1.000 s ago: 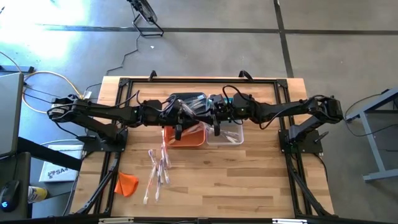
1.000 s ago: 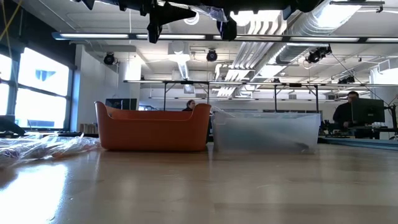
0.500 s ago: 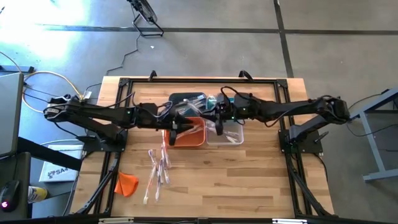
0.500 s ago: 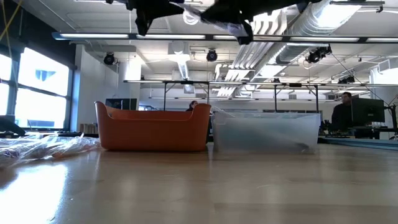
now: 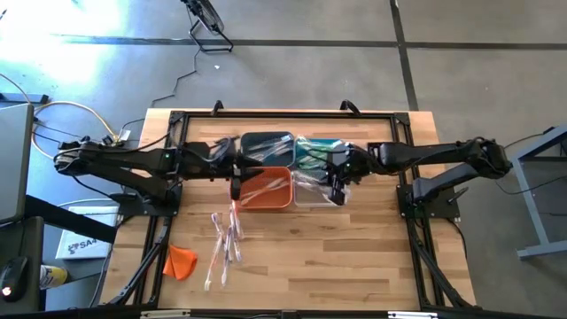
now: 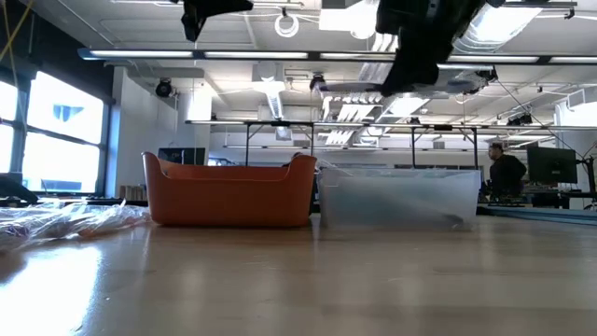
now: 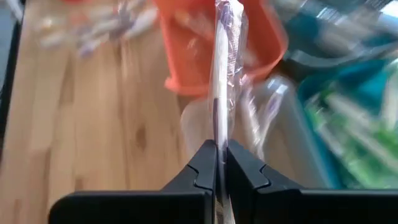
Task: Pick & Place Toothbrushes
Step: Put the purple toothbrush into the transparent bin, then put the orange toothbrush into the orange bin
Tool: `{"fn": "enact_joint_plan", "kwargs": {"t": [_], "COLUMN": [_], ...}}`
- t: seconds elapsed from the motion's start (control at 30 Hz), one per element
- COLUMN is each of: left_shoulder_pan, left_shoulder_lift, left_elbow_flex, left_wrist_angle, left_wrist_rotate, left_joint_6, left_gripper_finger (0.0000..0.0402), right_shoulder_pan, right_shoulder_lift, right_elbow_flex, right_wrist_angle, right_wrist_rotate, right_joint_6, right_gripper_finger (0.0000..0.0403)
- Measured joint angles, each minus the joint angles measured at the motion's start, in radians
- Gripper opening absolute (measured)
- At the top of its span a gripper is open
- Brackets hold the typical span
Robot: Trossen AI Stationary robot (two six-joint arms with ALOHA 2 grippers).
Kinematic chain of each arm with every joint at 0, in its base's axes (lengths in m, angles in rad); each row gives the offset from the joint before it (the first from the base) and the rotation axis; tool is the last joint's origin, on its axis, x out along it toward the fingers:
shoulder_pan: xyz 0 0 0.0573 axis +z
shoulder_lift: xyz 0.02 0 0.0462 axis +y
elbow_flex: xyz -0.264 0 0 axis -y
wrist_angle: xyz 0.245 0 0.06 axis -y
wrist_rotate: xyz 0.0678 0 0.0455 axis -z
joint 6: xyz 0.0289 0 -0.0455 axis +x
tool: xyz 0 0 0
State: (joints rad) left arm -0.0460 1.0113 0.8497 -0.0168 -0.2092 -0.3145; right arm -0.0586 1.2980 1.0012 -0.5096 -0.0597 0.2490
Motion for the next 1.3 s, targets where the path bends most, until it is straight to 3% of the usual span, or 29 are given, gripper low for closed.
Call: {"fn": "enact_joint_plan", "kwargs": {"t": [0.3,0.5,0.8,0.97,1.13,1.3], "left_shoulder_pan": [0.000,0.000,0.000,0.000,0.000,0.000], "left_shoulder_lift": [-0.117,-0.143,-0.144,-0.144,-0.144,-0.144], "left_elbow_flex": [0.000,0.000,0.000,0.000,0.000,0.000], "left_wrist_angle": [-0.019,-0.055,-0.075,-0.095,-0.097,-0.098], "left_wrist_rotate": [-0.010,-0.010,-0.010,-0.010,-0.010,-0.010], "left_joint_6": [0.000,0.000,0.000,-0.004,-0.011,-0.012], "left_gripper_finger": [0.0106,0.0106,0.0106,0.0106,0.0106,0.0106], "right_shoulder_pan": [0.000,0.006,0.006,0.006,0.006,0.006], "right_shoulder_lift": [0.108,0.173,0.216,0.216,0.216,0.196], "right_elbow_flex": [0.000,0.000,0.000,0.000,0.000,0.019], "right_wrist_angle": [-0.103,-0.157,-0.163,-0.162,-0.160,-0.171], "right_wrist_rotate": [-0.156,-0.151,-0.061,-0.002,-0.011,-0.034], "right_joint_6": [-0.020,-0.047,-0.072,-0.074,-0.071,-0.061], "right_gripper_finger": [0.0010,0.0010,0.0011,0.0078,0.0156,0.0172]}}
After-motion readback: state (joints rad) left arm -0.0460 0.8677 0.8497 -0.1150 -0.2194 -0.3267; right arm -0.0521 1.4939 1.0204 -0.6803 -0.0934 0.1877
